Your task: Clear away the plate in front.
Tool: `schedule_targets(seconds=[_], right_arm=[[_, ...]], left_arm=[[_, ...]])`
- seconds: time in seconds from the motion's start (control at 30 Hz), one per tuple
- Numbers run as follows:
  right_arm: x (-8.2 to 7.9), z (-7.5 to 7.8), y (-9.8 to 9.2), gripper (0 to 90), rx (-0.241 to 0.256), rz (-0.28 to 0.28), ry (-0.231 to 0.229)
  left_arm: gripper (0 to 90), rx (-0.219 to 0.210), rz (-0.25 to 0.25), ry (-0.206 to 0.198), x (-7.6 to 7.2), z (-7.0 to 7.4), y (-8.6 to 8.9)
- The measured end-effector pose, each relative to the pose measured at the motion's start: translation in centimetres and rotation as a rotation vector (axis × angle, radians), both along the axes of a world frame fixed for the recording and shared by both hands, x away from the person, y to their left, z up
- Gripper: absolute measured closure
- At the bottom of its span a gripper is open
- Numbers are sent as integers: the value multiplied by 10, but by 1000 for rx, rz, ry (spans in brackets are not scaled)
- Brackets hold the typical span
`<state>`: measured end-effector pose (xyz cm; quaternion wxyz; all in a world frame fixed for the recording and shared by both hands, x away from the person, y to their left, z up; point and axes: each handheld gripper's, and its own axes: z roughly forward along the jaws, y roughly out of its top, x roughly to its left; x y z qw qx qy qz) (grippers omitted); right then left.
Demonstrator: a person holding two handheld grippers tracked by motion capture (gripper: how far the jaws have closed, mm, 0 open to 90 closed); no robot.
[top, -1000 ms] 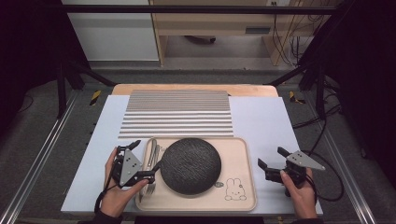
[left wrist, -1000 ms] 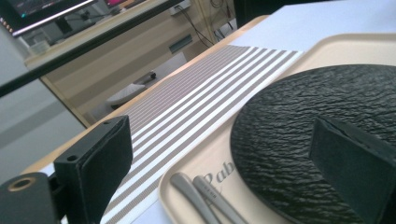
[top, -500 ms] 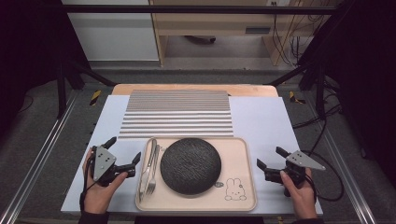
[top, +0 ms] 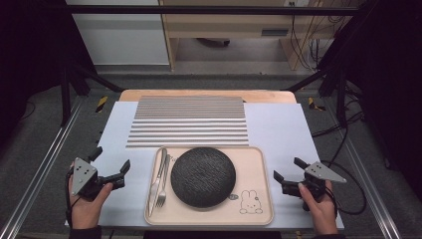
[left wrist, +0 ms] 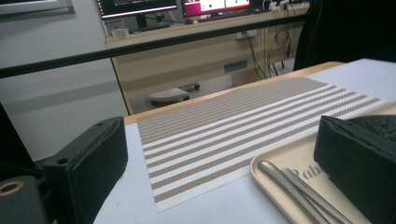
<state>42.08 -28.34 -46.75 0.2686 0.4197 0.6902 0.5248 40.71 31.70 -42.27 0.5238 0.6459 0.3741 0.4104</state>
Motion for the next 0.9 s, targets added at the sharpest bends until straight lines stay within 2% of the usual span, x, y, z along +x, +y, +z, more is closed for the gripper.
schedule_targets(seconds=[0.2,0.23,0.37,0.5,0.63,0.77,0.9], right_arm=[[0,0,-1,55,5,-2,1],[0,-1,-1,55,3,-1,2],[1,0,-1,55,2,-2,-6],[1,0,-2,55,5,-12,-20],[1,0,-4,54,14,-25,-29],[1,1,-5,46,17,-33,-50],[2,0,-3,41,4,-36,-61]], left_arm=[[30,-60,-4,-1,1,-4,9],[29,-81,-11,1,1,-6,11],[29,-121,-13,10,2,-14,18],[30,-133,-11,14,3,-19,21],[31,-137,-32,11,3,-20,16],[30,-119,-51,13,4,-21,10],[30,-122,-63,12,6,-22,8]])
